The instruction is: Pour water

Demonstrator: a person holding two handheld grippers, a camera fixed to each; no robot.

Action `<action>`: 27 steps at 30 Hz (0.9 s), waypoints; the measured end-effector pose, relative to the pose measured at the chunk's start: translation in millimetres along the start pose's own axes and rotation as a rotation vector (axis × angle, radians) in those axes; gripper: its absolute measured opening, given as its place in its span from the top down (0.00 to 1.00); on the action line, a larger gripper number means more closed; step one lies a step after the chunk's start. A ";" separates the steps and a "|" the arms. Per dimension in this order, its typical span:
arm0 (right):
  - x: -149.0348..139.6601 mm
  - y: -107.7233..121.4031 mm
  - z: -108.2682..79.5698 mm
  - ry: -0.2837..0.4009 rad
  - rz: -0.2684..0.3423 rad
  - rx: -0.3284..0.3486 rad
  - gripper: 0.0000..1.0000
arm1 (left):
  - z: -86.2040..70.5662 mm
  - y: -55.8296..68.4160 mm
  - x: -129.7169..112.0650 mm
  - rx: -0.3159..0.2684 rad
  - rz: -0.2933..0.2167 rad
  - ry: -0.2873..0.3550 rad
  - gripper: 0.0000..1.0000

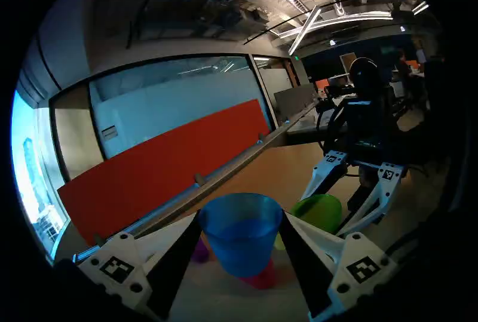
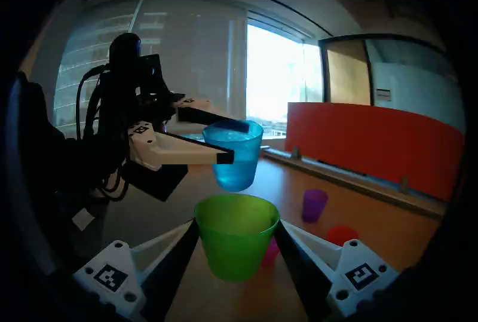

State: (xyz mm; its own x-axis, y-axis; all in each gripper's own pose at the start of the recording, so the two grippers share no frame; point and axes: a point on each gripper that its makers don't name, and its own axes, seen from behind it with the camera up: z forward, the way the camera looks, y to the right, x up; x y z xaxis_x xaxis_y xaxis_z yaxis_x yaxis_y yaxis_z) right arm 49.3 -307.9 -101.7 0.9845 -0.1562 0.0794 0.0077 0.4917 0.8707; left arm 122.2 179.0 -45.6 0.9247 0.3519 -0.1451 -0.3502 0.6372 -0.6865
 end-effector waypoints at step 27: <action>-4.3 -9.2 4.0 -0.014 -0.006 0.046 0.09 | -1.4 7.9 12.5 -0.012 0.191 0.027 0.13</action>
State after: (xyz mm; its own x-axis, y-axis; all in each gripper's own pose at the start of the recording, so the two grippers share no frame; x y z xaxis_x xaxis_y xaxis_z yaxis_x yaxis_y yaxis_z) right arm 44.3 -315.2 -108.1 0.9820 -0.1709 0.0802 0.0055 0.4507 0.8926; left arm 131.2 187.4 -53.8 0.8456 0.4465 -0.2925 -0.5178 0.5527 -0.6531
